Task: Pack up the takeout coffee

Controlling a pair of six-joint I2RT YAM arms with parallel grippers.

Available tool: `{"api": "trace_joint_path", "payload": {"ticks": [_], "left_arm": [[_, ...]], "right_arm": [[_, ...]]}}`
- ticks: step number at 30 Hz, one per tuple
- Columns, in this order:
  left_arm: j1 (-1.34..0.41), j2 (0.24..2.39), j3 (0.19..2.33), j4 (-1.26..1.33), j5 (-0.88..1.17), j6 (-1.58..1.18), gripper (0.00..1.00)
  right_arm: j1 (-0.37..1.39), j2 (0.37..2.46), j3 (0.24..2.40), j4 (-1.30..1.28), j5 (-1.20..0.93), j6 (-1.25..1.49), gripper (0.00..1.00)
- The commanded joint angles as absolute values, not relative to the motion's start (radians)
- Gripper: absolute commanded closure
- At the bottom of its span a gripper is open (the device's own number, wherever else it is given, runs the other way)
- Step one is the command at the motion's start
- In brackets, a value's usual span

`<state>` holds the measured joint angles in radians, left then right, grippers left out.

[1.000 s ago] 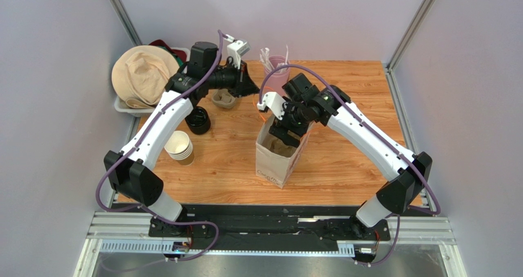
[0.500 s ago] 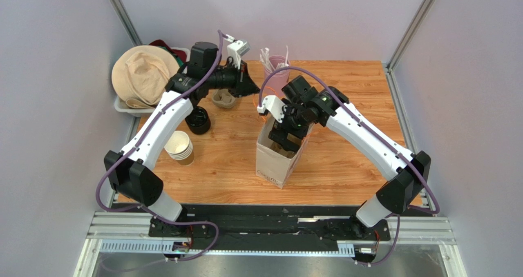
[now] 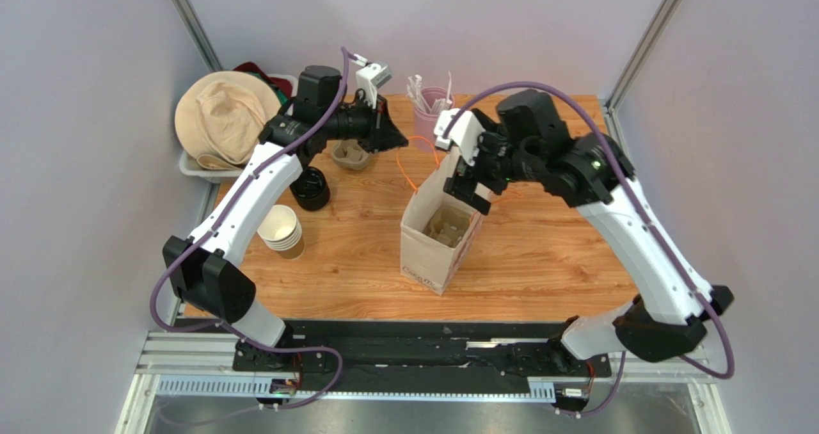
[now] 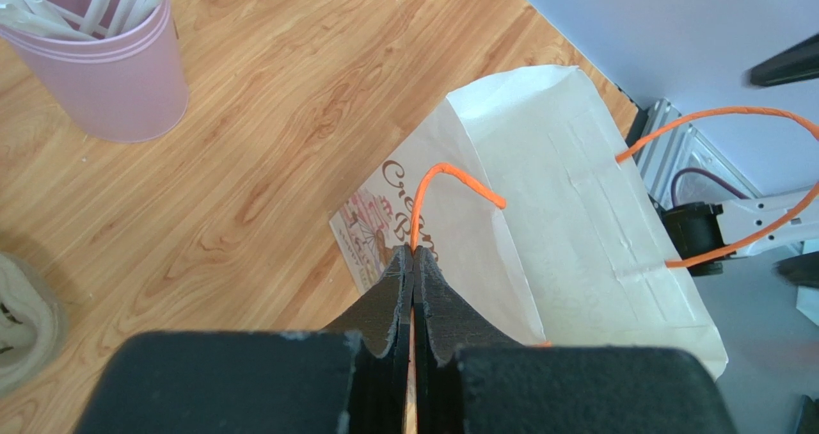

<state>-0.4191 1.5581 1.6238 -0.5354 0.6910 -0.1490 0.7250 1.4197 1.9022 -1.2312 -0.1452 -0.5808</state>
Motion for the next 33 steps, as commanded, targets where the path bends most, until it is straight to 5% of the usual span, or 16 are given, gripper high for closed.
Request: {"api": "trace_joint_path", "payload": {"ticks": [1,18,21,33], "left_arm": [[-0.42,1.522,1.649,-0.525,0.715,-0.137,0.98],[-0.428,1.536,1.666,-0.531,0.707,-0.138,0.98],[-0.431,1.536,1.666,-0.532,0.707,-0.135,0.99],[-0.433,1.569,1.778,-0.568,0.756,-0.135,1.0]], "right_arm": [[0.723,1.274,1.85,-1.24,-0.114,-0.664,0.01],[0.712,1.117,1.602,-1.135,-0.028,-0.785,0.02],[0.707,1.127,1.554,-1.082,-0.002,-0.801,0.12],[0.701,1.126,1.571,-1.049,0.044,-0.813,0.79]]}}
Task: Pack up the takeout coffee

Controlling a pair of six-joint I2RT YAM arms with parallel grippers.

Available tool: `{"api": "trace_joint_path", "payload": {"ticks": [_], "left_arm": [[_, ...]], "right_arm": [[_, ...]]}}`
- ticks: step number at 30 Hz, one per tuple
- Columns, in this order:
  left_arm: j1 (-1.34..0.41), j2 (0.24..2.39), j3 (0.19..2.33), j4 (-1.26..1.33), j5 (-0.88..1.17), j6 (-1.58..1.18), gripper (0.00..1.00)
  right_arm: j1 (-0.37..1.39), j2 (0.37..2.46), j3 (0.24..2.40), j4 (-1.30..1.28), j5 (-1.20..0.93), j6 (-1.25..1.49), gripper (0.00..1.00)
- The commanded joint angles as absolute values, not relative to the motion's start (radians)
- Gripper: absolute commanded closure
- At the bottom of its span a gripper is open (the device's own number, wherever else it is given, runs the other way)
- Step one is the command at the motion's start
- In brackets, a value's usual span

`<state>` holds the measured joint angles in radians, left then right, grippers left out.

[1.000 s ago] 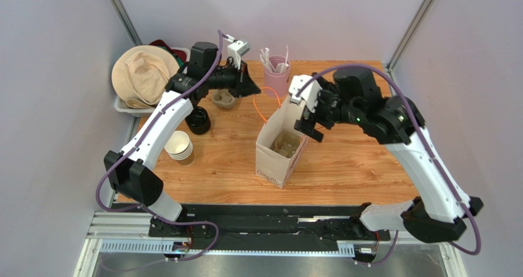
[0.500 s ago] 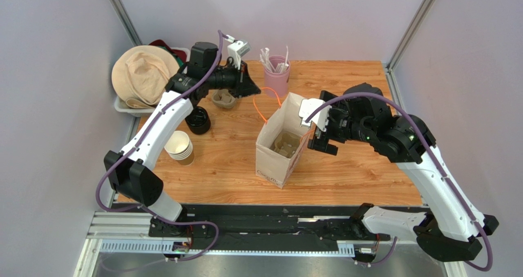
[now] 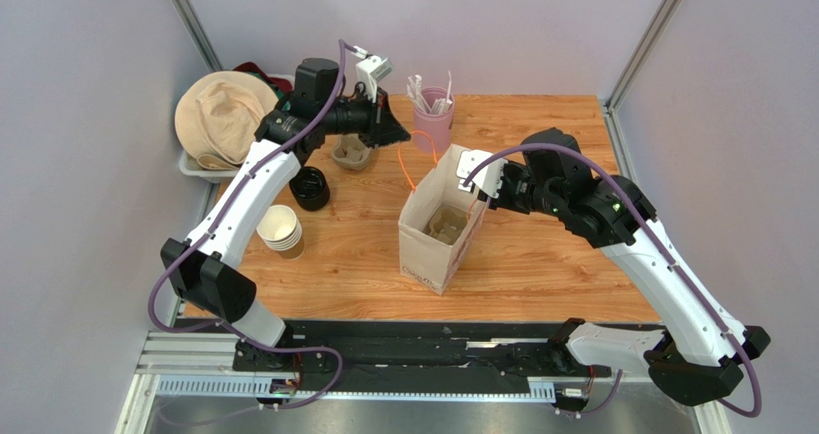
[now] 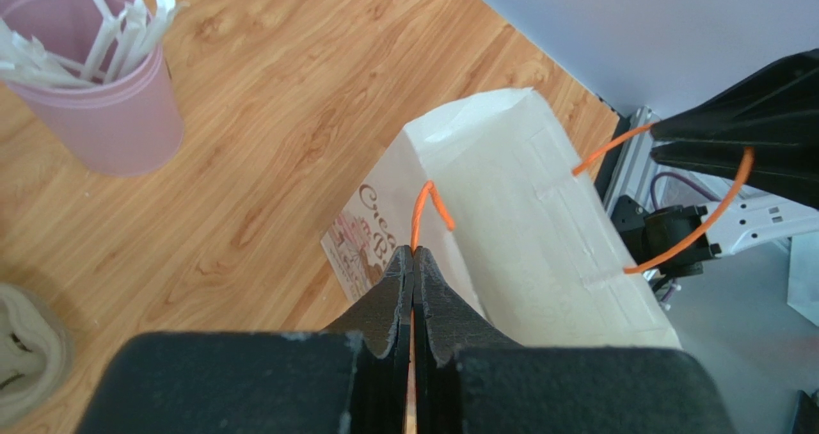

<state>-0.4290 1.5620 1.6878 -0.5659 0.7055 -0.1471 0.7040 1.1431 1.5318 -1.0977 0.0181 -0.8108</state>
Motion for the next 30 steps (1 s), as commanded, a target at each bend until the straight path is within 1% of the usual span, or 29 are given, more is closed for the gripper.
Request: {"api": "trace_joint_path", "payload": {"ticks": [1,4,6,7,10,11,14,16,19,20,24,26,30], "left_arm": [[-0.433,1.572,1.792,-0.574,0.765,-0.135,1.0],[-0.433,1.598,1.871,-0.6,0.804,-0.135,1.0],[-0.433,1.627,1.952,-0.63,0.827,-0.135,1.0],[-0.433,1.644,1.98,-0.638,0.834,-0.135,1.0],[-0.433,1.66,2.057,-0.643,0.86,-0.15,1.0],[-0.436,1.66,2.078,-0.641,0.867,-0.155,1.0],[-0.436,1.658,2.1,-0.638,0.868,-0.158,1.0],[-0.437,1.657,2.097,-0.637,0.864,-0.156,1.0],[-0.445,1.646,2.034,-0.637,0.839,-0.129,1.0],[-0.449,1.644,1.966,-0.637,0.816,-0.12,1.0],[-0.457,1.664,1.836,-0.623,0.805,-0.109,1.0],[-0.457,1.674,1.838,-0.62,0.802,-0.11,1.0],[-0.457,1.686,1.936,-0.643,0.802,-0.112,1.0]], "right_arm": [[0.703,1.124,1.577,-1.049,0.044,-0.81,0.86],[0.701,1.12,1.601,-1.025,0.049,-0.799,0.87],[0.701,1.12,1.615,-0.996,0.061,-0.787,0.9],[0.701,1.12,1.632,-0.986,0.072,-0.779,0.95],[0.703,1.112,1.663,-0.948,0.068,-0.752,0.96],[0.703,1.114,1.675,-0.945,0.064,-0.736,0.98],[0.701,1.111,1.706,-0.945,0.049,-0.721,0.97],[0.701,1.114,1.703,-0.943,0.064,-0.724,0.97],[0.701,1.111,1.622,-0.939,0.065,-0.727,0.96],[0.701,1.095,1.53,-0.924,0.061,-0.727,0.96],[0.703,1.066,1.332,-0.856,0.084,-0.735,0.95],[0.7,1.057,1.304,-0.845,0.101,-0.736,0.95],[0.696,1.045,1.368,-0.854,0.075,-0.73,0.95]]}}
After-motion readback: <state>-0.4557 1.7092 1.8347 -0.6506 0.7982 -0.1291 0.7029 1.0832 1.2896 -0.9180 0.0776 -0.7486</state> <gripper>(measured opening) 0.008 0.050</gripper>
